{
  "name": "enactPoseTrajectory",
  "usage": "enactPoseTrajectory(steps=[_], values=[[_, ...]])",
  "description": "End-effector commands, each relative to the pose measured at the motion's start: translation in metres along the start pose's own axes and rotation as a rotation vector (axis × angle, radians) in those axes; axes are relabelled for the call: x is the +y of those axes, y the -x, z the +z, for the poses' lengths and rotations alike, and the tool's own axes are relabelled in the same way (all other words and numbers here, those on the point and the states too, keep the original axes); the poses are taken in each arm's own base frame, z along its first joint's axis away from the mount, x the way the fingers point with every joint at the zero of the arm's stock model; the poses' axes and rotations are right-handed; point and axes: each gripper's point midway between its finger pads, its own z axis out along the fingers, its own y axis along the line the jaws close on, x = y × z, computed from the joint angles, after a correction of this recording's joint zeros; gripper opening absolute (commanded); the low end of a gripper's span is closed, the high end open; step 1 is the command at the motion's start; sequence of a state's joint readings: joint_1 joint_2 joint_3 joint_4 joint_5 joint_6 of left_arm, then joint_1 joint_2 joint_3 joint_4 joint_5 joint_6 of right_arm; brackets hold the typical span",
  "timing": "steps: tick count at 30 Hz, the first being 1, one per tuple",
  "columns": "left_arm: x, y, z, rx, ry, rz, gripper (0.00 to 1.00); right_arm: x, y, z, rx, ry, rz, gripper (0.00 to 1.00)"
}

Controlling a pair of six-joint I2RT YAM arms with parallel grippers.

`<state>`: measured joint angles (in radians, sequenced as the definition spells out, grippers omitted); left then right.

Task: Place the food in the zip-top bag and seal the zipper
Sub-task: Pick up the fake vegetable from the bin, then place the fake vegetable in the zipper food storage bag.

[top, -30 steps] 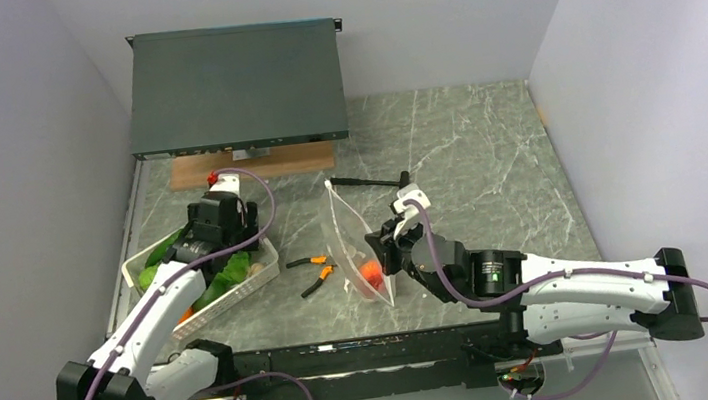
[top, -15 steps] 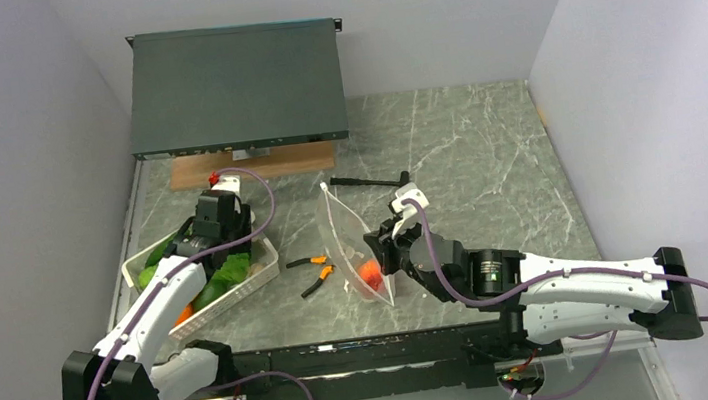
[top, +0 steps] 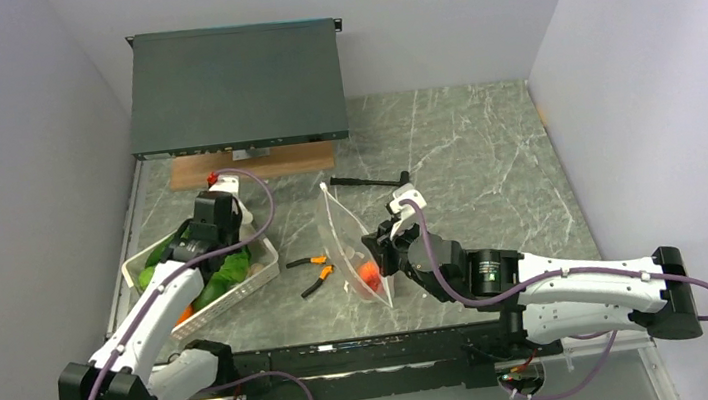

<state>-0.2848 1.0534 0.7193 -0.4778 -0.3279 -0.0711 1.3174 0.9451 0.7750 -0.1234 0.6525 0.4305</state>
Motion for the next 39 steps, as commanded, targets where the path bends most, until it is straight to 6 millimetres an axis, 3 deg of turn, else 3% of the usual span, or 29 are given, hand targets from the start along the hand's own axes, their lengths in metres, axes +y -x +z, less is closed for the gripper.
enactPoseTrajectory(steps=[1,12,16,23,28,31,34,39], values=[[0.017,0.028,-0.019,-0.109,0.06,-0.041,0.24,0.012,0.024,-0.002,-0.055,0.035,0.064,0.0],[0.024,0.043,-0.072,-0.298,0.038,-0.231,0.21,0.013,0.033,-0.004,-0.057,0.035,0.05,0.0],[0.006,0.033,-0.102,-0.28,-0.123,-0.278,0.24,0.013,0.031,-0.006,-0.063,0.045,0.064,0.0],[-0.06,0.022,-0.197,-0.294,-0.674,-0.371,0.29,0.02,0.029,0.003,-0.044,0.048,0.04,0.0],[-0.08,0.04,-0.277,-0.404,-0.995,-0.399,0.23,0.025,0.034,0.005,-0.06,0.054,0.039,0.0],[-0.097,0.051,-0.311,-0.384,-1.203,-0.383,0.15,0.029,0.035,0.007,-0.059,0.069,0.037,0.0],[-0.113,0.061,-0.325,-0.365,-1.38,-0.383,0.11,0.033,0.036,0.009,-0.057,0.075,0.04,0.0],[-0.123,0.072,-0.316,-0.351,-1.383,-0.355,0.09,0.042,0.039,0.01,-0.053,0.107,0.047,0.0]])
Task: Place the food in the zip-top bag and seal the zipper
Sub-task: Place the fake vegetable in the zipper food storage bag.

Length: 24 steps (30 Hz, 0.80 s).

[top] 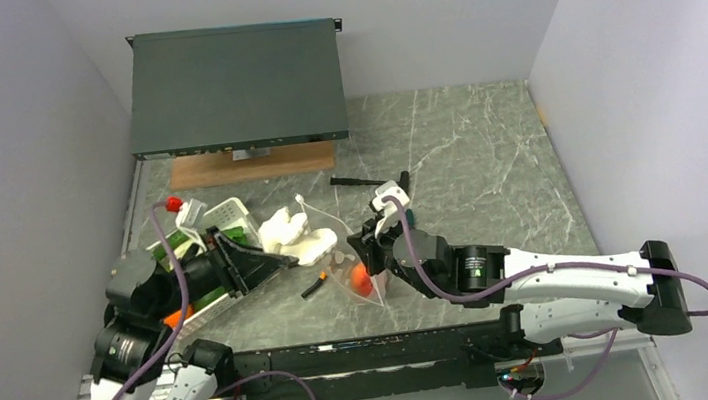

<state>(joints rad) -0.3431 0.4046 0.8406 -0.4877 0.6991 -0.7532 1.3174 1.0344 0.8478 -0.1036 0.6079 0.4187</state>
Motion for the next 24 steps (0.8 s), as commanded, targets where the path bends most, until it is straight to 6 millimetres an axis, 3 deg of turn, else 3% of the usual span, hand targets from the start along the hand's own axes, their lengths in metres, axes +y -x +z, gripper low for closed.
enactPoseTrajectory(steps=[1,8,11,19,24], values=[[-0.024,0.006,0.012,0.054,-0.114,0.025,0.09,0.021,0.033,-0.002,-0.069,0.071,0.056,0.0],[-0.011,-0.021,0.039,0.242,0.018,0.138,0.07,0.021,0.033,0.003,-0.061,0.052,0.03,0.0],[-0.004,-0.034,0.038,0.314,0.049,0.192,0.07,0.02,0.035,0.002,-0.067,0.049,0.031,0.0],[0.049,-0.065,0.029,0.507,0.264,0.24,0.06,0.029,0.045,-0.011,-0.119,0.149,0.072,0.0],[0.064,-0.066,0.02,0.549,0.359,0.258,0.06,0.034,0.044,-0.011,-0.12,0.177,0.06,0.0]])
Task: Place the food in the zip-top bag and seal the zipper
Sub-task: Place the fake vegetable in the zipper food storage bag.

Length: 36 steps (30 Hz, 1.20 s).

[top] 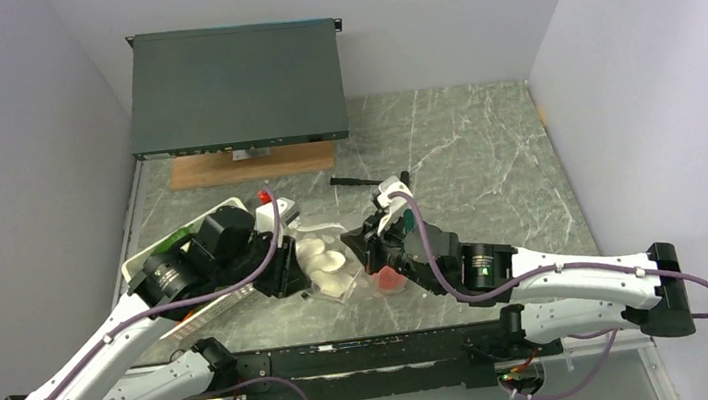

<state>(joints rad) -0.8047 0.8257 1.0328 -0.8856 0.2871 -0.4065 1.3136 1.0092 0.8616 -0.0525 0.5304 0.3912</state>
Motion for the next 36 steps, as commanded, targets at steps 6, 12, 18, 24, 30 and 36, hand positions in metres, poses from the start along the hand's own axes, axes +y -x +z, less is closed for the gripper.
enactPoseTrajectory(steps=[6,12,18,24,30,36], values=[[0.0,0.011,-0.013,0.037,0.048,0.065,0.1,0.033,0.016,0.006,-0.045,0.139,-0.005,0.0],[-0.018,0.014,-0.004,0.069,-0.026,0.093,0.2,0.037,0.011,0.014,-0.028,0.136,-0.007,0.0],[-0.012,-0.002,0.002,0.158,0.003,0.114,0.26,0.035,0.013,0.018,-0.034,0.118,-0.005,0.0],[0.001,-0.007,0.0,0.169,0.081,0.143,0.48,0.038,0.016,0.018,-0.032,0.124,-0.022,0.0],[-0.003,0.021,-0.004,-0.036,0.091,0.064,0.8,0.035,0.005,0.018,0.007,0.124,0.011,0.0],[0.017,0.026,-0.031,-0.15,0.23,-0.081,0.8,0.031,0.004,0.013,0.021,0.133,0.063,0.0]])
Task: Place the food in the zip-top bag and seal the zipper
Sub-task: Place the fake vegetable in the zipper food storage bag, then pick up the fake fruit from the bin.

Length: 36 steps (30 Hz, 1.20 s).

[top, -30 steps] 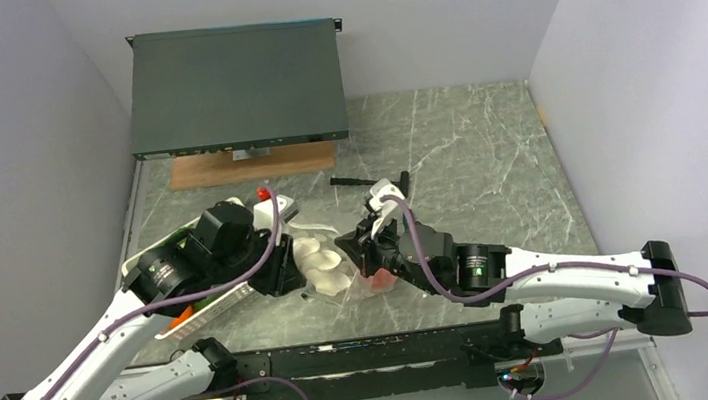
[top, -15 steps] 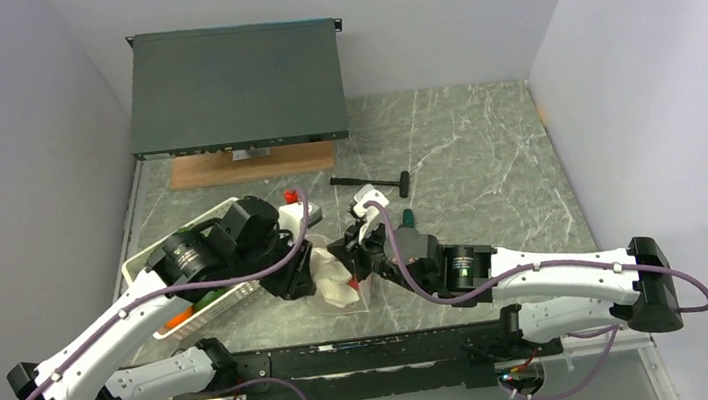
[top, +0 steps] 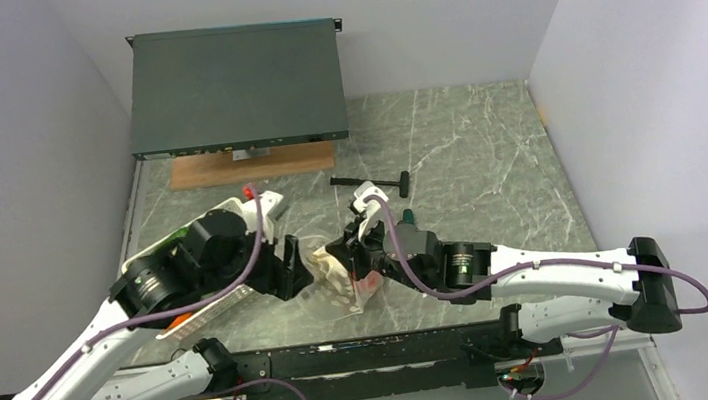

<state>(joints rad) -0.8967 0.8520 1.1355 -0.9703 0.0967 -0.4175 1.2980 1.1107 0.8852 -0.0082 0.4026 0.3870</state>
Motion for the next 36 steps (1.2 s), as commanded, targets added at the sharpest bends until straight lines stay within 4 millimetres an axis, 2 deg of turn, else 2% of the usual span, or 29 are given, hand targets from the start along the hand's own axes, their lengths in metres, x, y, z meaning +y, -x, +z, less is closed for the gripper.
enactPoseTrajectory(steps=[1,4,8,11,14,19,24,28,32,36], values=[[0.022,0.013,-0.022,-0.138,0.149,-0.172,0.77,0.006,0.025,-0.009,-0.06,0.041,0.078,0.0],[0.041,0.008,-0.047,-0.237,0.236,-0.33,0.67,0.0,0.03,-0.013,-0.075,0.027,0.072,0.0],[0.067,-0.009,-0.069,-0.42,0.267,-0.55,0.71,-0.016,0.031,-0.015,-0.052,-0.026,0.039,0.0],[0.073,-0.014,-0.065,-0.535,0.197,-0.641,0.73,-0.026,0.03,-0.016,-0.027,-0.036,0.052,0.0],[0.082,-0.019,-0.057,-0.564,0.215,-0.676,0.75,-0.029,0.029,-0.021,-0.017,-0.015,0.082,0.0],[0.104,-0.03,-0.049,-0.434,0.46,-0.655,0.8,-0.033,0.033,-0.026,-0.026,-0.019,0.073,0.0],[0.122,-0.04,-0.037,-0.256,0.708,-0.593,0.92,-0.035,0.038,-0.032,-0.032,-0.019,0.068,0.0],[0.137,-0.042,-0.023,-0.228,0.821,-0.577,0.98,-0.036,0.037,-0.036,-0.026,-0.012,0.049,0.0],[0.167,-0.029,-0.015,-0.245,0.846,-0.614,1.0,-0.04,0.037,-0.038,-0.029,-0.03,0.031,0.0],[0.195,-0.032,-0.018,-0.279,0.88,-0.711,1.0,-0.044,0.033,-0.036,-0.025,-0.036,0.028,0.0]])
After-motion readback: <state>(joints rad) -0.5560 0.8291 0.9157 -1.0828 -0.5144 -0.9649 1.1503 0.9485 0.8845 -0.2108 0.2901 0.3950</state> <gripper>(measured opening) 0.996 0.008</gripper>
